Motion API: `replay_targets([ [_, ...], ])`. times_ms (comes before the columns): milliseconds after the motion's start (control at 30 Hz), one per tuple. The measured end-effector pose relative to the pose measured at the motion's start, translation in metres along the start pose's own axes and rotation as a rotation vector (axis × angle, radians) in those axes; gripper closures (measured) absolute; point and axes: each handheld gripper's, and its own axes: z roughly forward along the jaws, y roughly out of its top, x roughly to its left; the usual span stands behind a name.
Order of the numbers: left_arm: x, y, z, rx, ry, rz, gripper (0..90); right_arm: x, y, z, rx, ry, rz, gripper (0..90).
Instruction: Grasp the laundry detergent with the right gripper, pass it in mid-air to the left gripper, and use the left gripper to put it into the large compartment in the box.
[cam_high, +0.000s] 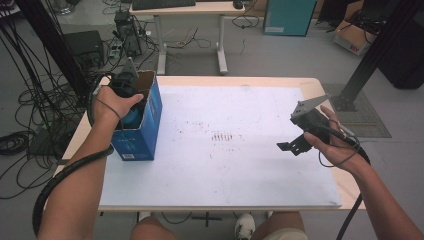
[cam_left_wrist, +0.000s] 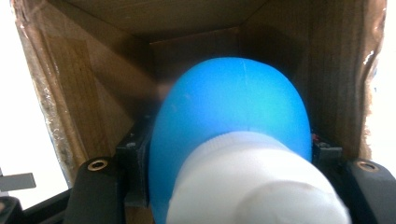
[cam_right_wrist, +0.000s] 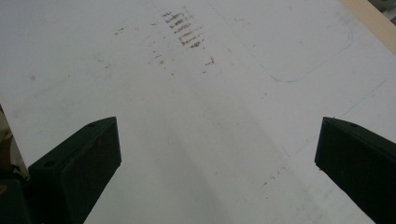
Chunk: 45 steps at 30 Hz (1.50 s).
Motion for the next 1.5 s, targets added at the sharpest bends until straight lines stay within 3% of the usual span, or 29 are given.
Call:
replay_targets([
  [500,-0.0001,0.0002,-0.0002,0.004,0.001,0.001,36.0,0.0003,-0.0004,-0.0008,-0.003,-0.006,0.015,0.3],
  [633,-0.0002,0.0004,-0.0005,0.005,0.008,0.011,36.1,-0.0002,0.0000,-0.0010,-0.004,-0.003,0.006,0.3],
  [667,-0.0008,0.0002,-0.0002,0.003,0.005,0.002,36.1,-0.0023,0.0005,-0.0004,-0.013,-0.004,-0.021,0.4],
  [800,-0.0007,0.0002,-0.0003,0.005,0.006,0.003,36.1,-0.0011,-0.0001,-0.0017,-0.007,-0.004,-0.001,0.3],
  [933,-0.0011,0.0004,-0.0003,0.007,0.006,0.004,36.1,-0.0035,-0.0010,-0.0014,-0.010,0.001,-0.034,0.3],
  [967,-0.0013,0.0003,-0.0002,0.006,0.007,0.005,36.1,-0.0005,-0.0017,-0.0017,0.000,-0.005,0.009,0.3],
  [1433,-0.0011,-0.0002,-0.0001,-0.001,0.009,0.004,36.0,-0.0003,-0.0024,-0.0009,-0.003,0.002,0.003,0.3],
  [1500,-0.0014,0.0000,-0.0001,0.000,0.011,0.005,36.1,-0.0023,-0.0021,-0.0008,-0.013,-0.001,-0.027,0.3],
])
